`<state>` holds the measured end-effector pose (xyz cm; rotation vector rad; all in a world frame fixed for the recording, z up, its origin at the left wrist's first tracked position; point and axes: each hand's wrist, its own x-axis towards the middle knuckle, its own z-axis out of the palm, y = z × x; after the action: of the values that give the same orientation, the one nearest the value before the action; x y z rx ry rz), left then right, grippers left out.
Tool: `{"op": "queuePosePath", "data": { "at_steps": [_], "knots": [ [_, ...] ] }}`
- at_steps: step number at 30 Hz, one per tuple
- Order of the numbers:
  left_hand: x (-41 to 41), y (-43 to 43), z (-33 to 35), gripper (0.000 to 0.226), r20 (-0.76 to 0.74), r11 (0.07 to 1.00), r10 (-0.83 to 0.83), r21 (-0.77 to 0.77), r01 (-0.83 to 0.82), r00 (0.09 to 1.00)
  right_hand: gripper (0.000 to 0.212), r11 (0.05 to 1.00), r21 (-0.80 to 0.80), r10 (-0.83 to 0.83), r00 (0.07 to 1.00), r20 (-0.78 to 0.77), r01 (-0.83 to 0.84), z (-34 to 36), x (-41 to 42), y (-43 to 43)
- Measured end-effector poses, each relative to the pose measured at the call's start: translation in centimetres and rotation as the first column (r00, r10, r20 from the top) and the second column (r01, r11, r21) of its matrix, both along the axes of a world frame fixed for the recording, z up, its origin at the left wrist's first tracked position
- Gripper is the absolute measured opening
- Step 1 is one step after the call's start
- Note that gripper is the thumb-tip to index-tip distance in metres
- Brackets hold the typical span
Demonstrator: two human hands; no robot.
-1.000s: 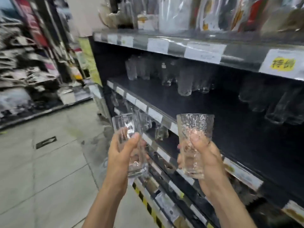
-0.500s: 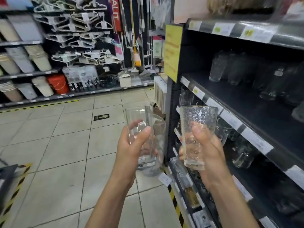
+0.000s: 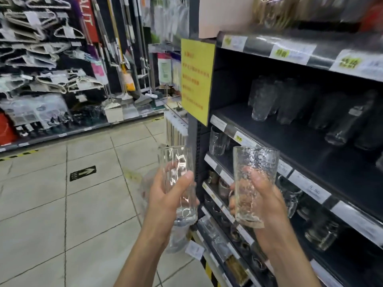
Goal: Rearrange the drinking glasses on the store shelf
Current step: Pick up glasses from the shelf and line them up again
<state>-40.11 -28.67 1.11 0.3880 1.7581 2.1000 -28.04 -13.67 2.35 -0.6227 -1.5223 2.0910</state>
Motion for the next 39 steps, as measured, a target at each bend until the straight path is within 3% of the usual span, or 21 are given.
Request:
{"op": "queuePosePath", "data": {
  "at_steps": [3,8,12,18,20,23,28,32,39],
  "knots": [
    [-3.4,3.2,0.0,0.081,0.003,0.997,-0.072,0.01,0.072,0.997,0.063,0.999,0.005,-0.049,0.998,-0.051,0.049,0.8,-2.5,2.2],
    [-8.7,8.9,0.6,0.093,-0.026,0.976,-0.218,0.016,0.218,0.976,0.067,0.977,-0.01,-0.214,0.974,-0.076,0.214,1.1,-6.5,6.3],
    [-12.6,12.7,0.7,0.082,-0.035,0.948,-0.318,0.007,0.318,0.947,0.082,0.932,-0.004,-0.361,0.931,-0.055,0.361,1.5,-9.2,8.9],
    [-16.1,17.9,1.6,0.072,-0.072,0.879,-0.473,0.028,0.476,0.878,0.072,0.848,0.025,-0.529,0.848,0.025,0.529,1.9,-9.8,11.2],
    [-16.9,19.6,1.7,0.078,-0.069,0.85,-0.524,0.023,0.526,0.849,0.067,0.798,0.047,-0.602,0.798,0.025,0.601,1.9,-9.5,11.7],
    [-17.5,22.3,2.1,0.065,-0.085,0.795,-0.601,0.046,0.605,0.795,0.055,0.695,0.105,-0.717,0.696,0.04,0.711,2.2,-9.1,12.1],
    [-18.7,27.3,2.5,0.055,-0.172,0.666,-0.728,0.055,0.744,0.664,0.048,0.525,0.293,-0.846,0.527,0.081,0.799,2.8,-9.6,12.2],
    [-19.5,31.1,2.6,0.053,-0.258,0.568,-0.775,0.118,0.815,0.577,0.035,0.423,0.356,-0.905,0.408,0.119,0.833,2.6,-10.2,14.0],
    [-20.5,35.4,1.5,0.054,-0.327,0.48,-0.804,0.135,0.867,0.497,0.064,0.336,0.476,-0.942,0.299,0.155,0.812,2.5,-11.4,19.5]
  ]
}}
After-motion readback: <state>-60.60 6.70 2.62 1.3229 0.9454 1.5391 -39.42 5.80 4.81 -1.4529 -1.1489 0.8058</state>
